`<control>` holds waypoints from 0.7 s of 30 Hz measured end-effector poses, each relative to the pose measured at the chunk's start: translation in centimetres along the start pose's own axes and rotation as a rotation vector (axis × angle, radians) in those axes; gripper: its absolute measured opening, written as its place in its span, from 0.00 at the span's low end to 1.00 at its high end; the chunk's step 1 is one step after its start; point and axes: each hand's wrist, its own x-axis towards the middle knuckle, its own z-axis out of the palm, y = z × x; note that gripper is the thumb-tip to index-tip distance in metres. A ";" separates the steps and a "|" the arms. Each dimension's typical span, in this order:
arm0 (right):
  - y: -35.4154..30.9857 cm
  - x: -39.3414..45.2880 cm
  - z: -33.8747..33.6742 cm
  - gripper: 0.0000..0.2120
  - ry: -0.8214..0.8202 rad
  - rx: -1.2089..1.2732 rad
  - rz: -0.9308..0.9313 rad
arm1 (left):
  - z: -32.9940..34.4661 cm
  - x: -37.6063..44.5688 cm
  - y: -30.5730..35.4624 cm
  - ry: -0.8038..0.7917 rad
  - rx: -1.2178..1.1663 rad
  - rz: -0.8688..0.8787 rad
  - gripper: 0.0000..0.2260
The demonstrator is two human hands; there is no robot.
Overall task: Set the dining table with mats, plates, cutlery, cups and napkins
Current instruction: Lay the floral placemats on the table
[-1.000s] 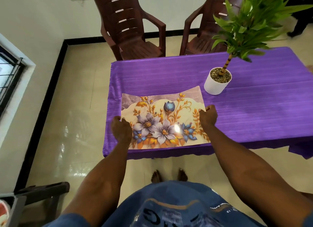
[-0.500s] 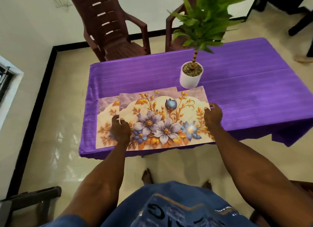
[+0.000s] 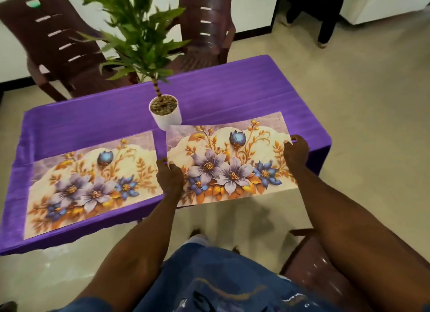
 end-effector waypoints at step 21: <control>-1.1 18.0 2.9 0.13 -0.162 -0.156 -0.014 | 16.1 3.8 7.0 -0.036 0.115 -0.159 0.13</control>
